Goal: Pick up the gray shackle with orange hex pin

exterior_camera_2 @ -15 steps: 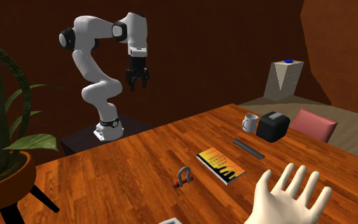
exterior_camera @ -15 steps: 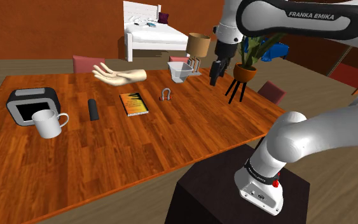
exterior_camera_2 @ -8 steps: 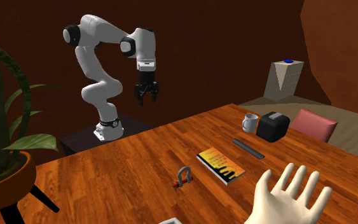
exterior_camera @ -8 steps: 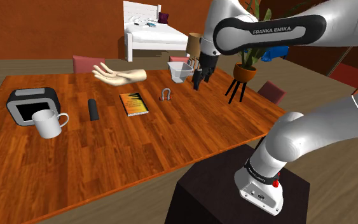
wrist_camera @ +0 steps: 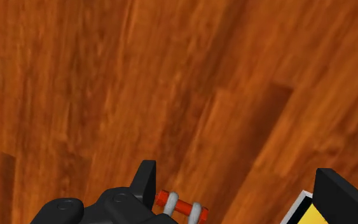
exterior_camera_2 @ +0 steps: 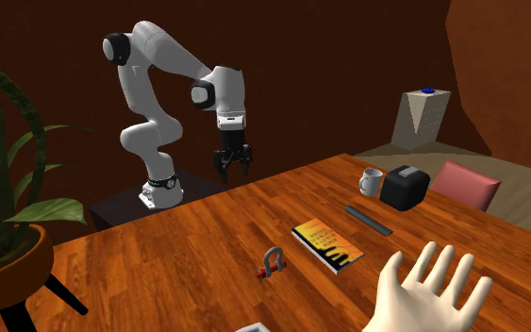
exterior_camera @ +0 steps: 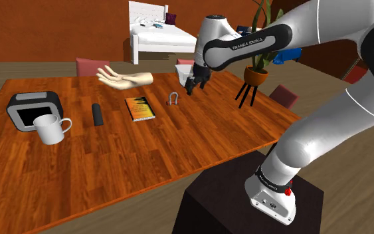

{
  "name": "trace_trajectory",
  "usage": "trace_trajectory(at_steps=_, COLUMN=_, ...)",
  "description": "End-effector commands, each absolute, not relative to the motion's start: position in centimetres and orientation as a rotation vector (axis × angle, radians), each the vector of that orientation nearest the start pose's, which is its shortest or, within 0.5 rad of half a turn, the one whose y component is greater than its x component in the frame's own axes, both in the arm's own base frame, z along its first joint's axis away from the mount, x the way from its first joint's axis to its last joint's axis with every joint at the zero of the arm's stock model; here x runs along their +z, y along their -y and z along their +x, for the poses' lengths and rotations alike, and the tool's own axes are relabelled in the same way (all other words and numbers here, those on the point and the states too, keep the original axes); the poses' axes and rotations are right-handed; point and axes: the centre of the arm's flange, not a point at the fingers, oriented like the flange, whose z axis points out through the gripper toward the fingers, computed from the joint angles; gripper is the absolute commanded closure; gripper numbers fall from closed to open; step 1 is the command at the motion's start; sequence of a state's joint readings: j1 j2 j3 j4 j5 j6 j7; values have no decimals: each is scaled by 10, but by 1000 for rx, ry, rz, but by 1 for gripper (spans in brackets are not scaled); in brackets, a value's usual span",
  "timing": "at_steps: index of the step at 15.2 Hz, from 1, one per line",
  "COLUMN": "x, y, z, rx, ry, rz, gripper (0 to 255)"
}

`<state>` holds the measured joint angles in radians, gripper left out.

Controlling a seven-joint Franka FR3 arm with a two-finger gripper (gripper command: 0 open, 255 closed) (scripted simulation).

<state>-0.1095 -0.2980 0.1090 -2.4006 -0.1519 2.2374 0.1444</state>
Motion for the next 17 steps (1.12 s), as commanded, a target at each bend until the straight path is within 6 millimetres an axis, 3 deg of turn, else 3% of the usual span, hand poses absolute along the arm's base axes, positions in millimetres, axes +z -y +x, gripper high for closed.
trace_trajectory(at_steps=1, x=428, y=6, z=478, rx=-271, ry=-146, rz=-3277, gripper=0)
trace_trajectory(at_steps=17, x=330, y=66, z=635, rx=-532, ry=-504, rz=-3231, gripper=0)
